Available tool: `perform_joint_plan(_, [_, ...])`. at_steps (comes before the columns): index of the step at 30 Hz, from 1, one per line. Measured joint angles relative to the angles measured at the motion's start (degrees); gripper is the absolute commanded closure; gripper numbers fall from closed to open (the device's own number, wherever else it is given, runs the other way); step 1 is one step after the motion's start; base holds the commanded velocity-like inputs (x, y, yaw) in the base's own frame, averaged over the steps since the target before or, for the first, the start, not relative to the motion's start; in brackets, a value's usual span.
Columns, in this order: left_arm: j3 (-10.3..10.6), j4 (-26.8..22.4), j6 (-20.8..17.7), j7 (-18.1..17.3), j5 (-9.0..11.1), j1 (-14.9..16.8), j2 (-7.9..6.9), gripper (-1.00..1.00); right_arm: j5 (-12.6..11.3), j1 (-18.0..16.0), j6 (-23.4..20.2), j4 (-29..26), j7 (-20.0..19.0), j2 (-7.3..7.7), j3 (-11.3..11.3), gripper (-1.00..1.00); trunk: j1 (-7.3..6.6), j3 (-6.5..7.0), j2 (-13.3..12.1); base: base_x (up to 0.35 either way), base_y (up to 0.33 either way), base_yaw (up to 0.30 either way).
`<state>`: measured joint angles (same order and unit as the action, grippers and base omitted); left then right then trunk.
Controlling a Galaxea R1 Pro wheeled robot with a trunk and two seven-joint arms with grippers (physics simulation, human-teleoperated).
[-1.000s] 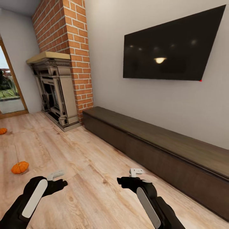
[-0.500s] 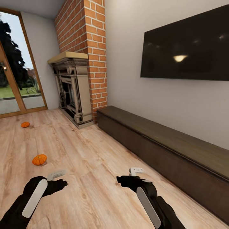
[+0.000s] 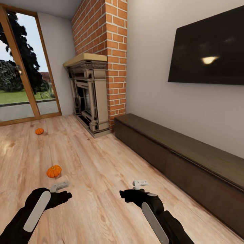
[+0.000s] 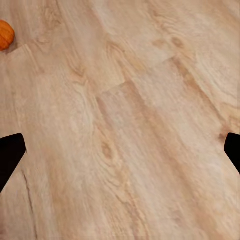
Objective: Place each of the two pumpkins and all three candles from the living room inside a cabinet in the living room (use any cabinet), then make sure every cabinet is closed, and position the cauldron so it is next to a table in the living room.
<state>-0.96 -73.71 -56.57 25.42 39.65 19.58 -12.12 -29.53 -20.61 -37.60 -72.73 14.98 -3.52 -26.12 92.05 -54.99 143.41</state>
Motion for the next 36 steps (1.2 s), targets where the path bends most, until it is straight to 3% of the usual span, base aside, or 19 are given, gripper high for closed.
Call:
perform_joint_plan(14, [0.0, 0.0, 0.0, 0.0, 0.0, 0.0, -0.02, -1.00, -0.3, 0.0, -0.4, 0.0, -0.1, 0.00, -0.3, -1.00, 0.00, -0.01, 0.0, 0.225, 0.230, 0.001])
perform_joint_plan(19, [1.2, -1.6, 1.6, -1.6, -1.6, -1.6, -0.79, -1.00, -1.6, -0.3, 1.2, -1.6, -1.6, -0.51, -1.4, -1.00, 0.02, -0.01, 0.0, 0.000, 0.000, 0.000])
perform_joint_plan(26, [1.5, 0.0, 3.9, -3.9, -3.6, -3.9, 1.20, -1.00, -0.1, -0.2, 3.5, 0.0, -3.9, -1.06, -0.7, -1.00, 0.03, -0.01, 0.0, -0.003, 0.012, 0.000])
perform_joint_plan(36, [1.0, 3.2, 7.1, -7.0, -6.9, -4.0, 1.41, -1.00, 0.0, -0.2, 6.7, 3.3, -7.1, -0.93, -0.6, -1.00, 0.03, -0.01, 0.0, -0.036, 0.082, 0.000])
